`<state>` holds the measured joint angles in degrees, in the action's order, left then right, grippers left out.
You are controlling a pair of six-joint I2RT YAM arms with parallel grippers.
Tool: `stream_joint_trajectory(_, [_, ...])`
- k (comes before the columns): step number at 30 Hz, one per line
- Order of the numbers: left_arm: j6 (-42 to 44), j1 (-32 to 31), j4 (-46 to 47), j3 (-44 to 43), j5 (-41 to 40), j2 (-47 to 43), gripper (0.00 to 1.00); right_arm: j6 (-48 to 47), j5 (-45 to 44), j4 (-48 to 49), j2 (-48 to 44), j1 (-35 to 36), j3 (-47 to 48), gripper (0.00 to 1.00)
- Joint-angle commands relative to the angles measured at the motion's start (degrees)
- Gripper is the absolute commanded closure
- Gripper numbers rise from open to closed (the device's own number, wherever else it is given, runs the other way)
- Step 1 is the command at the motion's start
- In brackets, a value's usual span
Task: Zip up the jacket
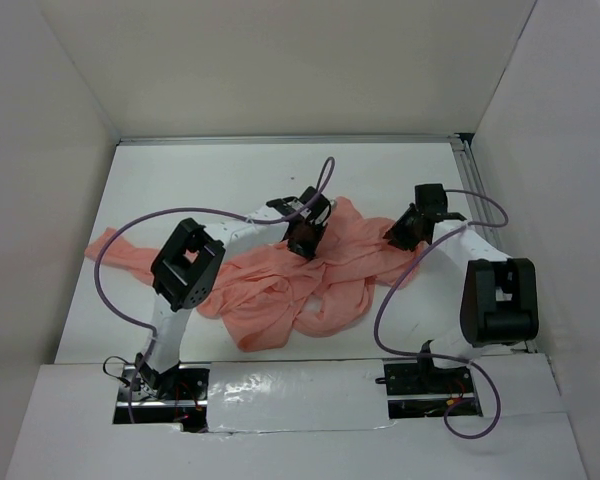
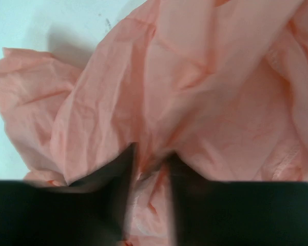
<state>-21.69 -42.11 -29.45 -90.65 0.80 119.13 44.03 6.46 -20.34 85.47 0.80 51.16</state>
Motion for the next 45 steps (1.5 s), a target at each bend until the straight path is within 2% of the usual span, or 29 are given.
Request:
stream_joint_trajectory(1, [-1.51, 0.18, -0.69, -4.00, -3.51, -0.91, 1.00, 1.49, -2.85, 3.46, 1.71, 0.25, 3.76, 0.75])
stream_joint_trajectory(2, [-1.42, 0.18, -0.52, -4.79, -5.96, -1.79, 1.00, 1.58, -3.73, 2.68, 0.76, 0.52, 4.47, 1.00])
stream_joint_trajectory(4, [-1.42, 0.18, 0.01, -6.02, -8.61, -6.35, 1.00, 0.62, -7.84, 2.06, -1.79, 1.57, 6.93, 1.00])
stream_joint_trajectory(10, [-0.90, -1.65, 0.70, -10.59, -21.70, -23.22, 1.00, -2.90, -19.62, -4.52, -18.56, 7.46, 14.66, 1.00])
stream_joint_trajectory(13, [5.76, -4.81, 7.79, -8.24, -24.44, -33.76, 1.00, -5.01, -21.92, -7.68, -31.37, 9.83, 18.35, 1.00])
stream_joint_trajectory(17, [14.20, -11.58, 15.29, -6.03, -24.18, -48.86, 1.00, -8.69, -20.52, -7.79, -42.83, 12.82, 24.76, 1.00])
stream_joint_trajectory(21, [16.42, -16.77, 16.53, -10.49, -14.71, -58.03, 1.00, -11.24, -15.88, -9.10, -47.94, 14.67, 34.08, 1.00])
stream_joint_trajectory(22, [16.33, -17.30, 16.18, -11.29, -8.33, -59.35, 1.00, -11.77, -13.95, -8.50, -48.81, 14.84, 36.01, 1.00])
stream_joint_trajectory(23, [15.37, -17.39, 14.70, -12.61, -5.22, -61.19, 1.00, -12.82, -9.58, -8.23, -48.91, 14.67, 39.77, 1.00])
stream_joint_trajectory(25, [14.32, -17.39, 13.02, -16.74, 3.63, -62.17, 1.00, -13.44, -4.99, -7.09, -48.82, 13.97, 43.92, 1.00])
stream_joint_trajectory(29, [12.21, -17.31, 10.21, -22.89, 14.99, -62.09, 1.00, -13.18, 6.08, -8.14, -45.66, 10.38, 57.87, 1.00])
stream_joint_trajectory(31, [11.59, -17.31, 8.54, -26.41, 15.64, -61.13, 1.00, -12.66, 7.60, -8.49, -43.13, 7.40, 63.68, 1.00])
stream_joint_trajectory(34, [12.11, -17.31, 10.55, -23.10, 8.46, -61.91, 1.00, -11.51, 5.41, -11.91, -38.29, 4.14, 68.80, 1.00])
stream_joint_trajectory(35, [12.20, -17.31, 11.69, -18.64, 1.82, -62.35, 1.00, -11.34, 5.32, -12.96, -37.06, 3.69, 68.81, 1.00])
stream_joint_trajectory(36, [12.37, -17.39, 13.53, -16.42, -0.34, -62.61, 1.00, -10.29, 4.71, -14.54, -34.43, 3.51, 66.90, 1.00])
stream_joint_trajectory(38, [12.03, -17.13, 15.38, -9.59, -16.53, -62.44, 1.00, -10.02, 5.58, -13.68, -30.83, 3.68, 62.51, 1.00])
stream_joint_trajectory(39, [11.59, -16.96, 15.91, -7.02, -20.53, -62.27, 1.00, -10.19, 5.93, -12.89, -29.59, 3.51, 60.14, 1.00])
stream_joint_trajectory(40, [10.28, -16.09, 17.05, -4.73, -23.01, -61.83, 1.00, -9.76, 6.80, -11.32, -28.53, 3.68, 53.67, 1.00])
stream_joint_trajectory(42, [6.69, -9.78, 15.75, 0.46, -22.16, -59.12, 1.00, -10.36, 7.61, -6.14, -25.19, 5.34, 47.22, 1.00])
stream_joint_trajectory(43, [-0.21, -5.92, 9.74, 0.65, -18.67, -57.62, 1.00, -10.46, 6.73, -4.20, -24.05, 6.66, 41.19, 1.00])
stream_joint_trajectory(44, [-2.80, 3.60, 7.50, 1.43, -13.42, -55.69, 1.00, -10.72, 5.33, -0.62, -21.34, 8.85, 38.61, 1.00])
stream_joint_trajectory(45, [-7.87, 8.40, 6.00, 2.31, -2.06, -51.41, 1.00, -12.37, 2.45, 0.90, -19.92, 10.00, 35.36, 1.00])
